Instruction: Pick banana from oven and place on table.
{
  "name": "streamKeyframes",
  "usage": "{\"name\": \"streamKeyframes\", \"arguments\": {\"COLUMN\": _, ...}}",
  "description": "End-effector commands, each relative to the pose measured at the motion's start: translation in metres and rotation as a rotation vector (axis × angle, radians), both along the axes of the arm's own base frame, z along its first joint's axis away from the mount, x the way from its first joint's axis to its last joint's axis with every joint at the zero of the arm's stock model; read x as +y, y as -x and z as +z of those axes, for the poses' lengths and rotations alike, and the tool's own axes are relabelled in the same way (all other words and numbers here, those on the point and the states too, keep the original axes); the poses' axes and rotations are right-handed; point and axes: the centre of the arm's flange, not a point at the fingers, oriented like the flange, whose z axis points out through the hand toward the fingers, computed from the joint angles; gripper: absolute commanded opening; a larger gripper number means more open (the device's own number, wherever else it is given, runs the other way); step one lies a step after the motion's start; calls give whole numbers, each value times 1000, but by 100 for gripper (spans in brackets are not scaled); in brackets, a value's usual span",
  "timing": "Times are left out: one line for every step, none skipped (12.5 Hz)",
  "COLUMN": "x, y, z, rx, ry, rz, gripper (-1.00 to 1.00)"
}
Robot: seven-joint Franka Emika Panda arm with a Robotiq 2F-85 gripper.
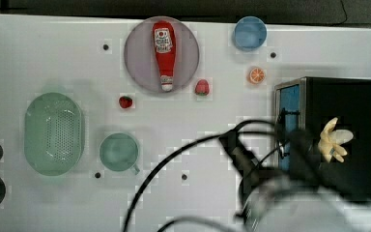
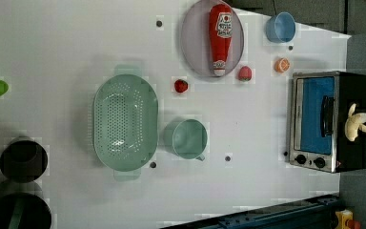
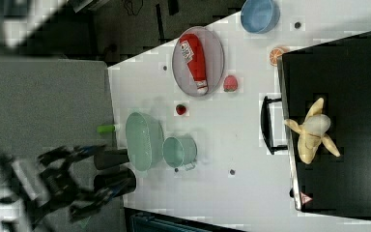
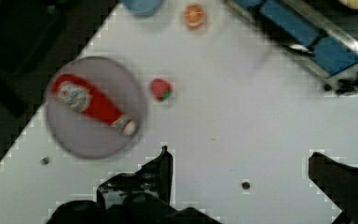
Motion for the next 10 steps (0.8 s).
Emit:
{"name": "streamKeyframes", "arguments": {"x": -52, "y": -24, "z": -89, "rx": 144, "ry": -52, "rz": -59, "gripper": 100}}
{"name": "streamKeyframes", "arguments": {"x": -73, "y": -27, "z": -102, "rx": 145, "ry": -55, "rz": -58, "gripper": 100}}
{"name": "streamKeyframes", "arguments": {"x": -95, "y": -30, "z": -114, "rx": 138, "ry": -52, "rz": -47, "gripper": 100}}
{"name": "streamKeyframes", "arguments": {"x": -117, "y": -32, "z": -126, "rx": 125, "ry": -43, "rz": -24, "gripper": 100}}
{"name": "streamKeyframes", "arguments": {"x": -137, "y": -34, "z": -137, "rx": 112, "ry": -28, "rz": 7, "gripper": 100}}
{"name": "streamKeyframes", "arguments": {"x": -155, "y": -34, "z": -147, "rx": 100, "ry": -10, "rz": 38, "gripper": 100}}
{"name": "streamKeyframes", "arguments": {"x": -172, "y": -34, "z": -156, "rx": 89, "ry": 10, "rz": 65, "gripper": 100}}
{"name": "streamKeyframes", "arguments": {"x": -189, "y": -33, "z": -165, "rx": 82, "ry": 31, "rz": 85, "gripper": 100}}
{"name": "streamKeyframes", "arguments": {"x": -204, "y": -31, "z": -173, "rx": 81, "ry": 48, "rz": 95, "gripper": 100}}
{"name": "streamKeyframes", "arguments": {"x": -218, "y": -29, "z": -183, "rx": 87, "ry": 63, "rz": 100, "gripper": 100}}
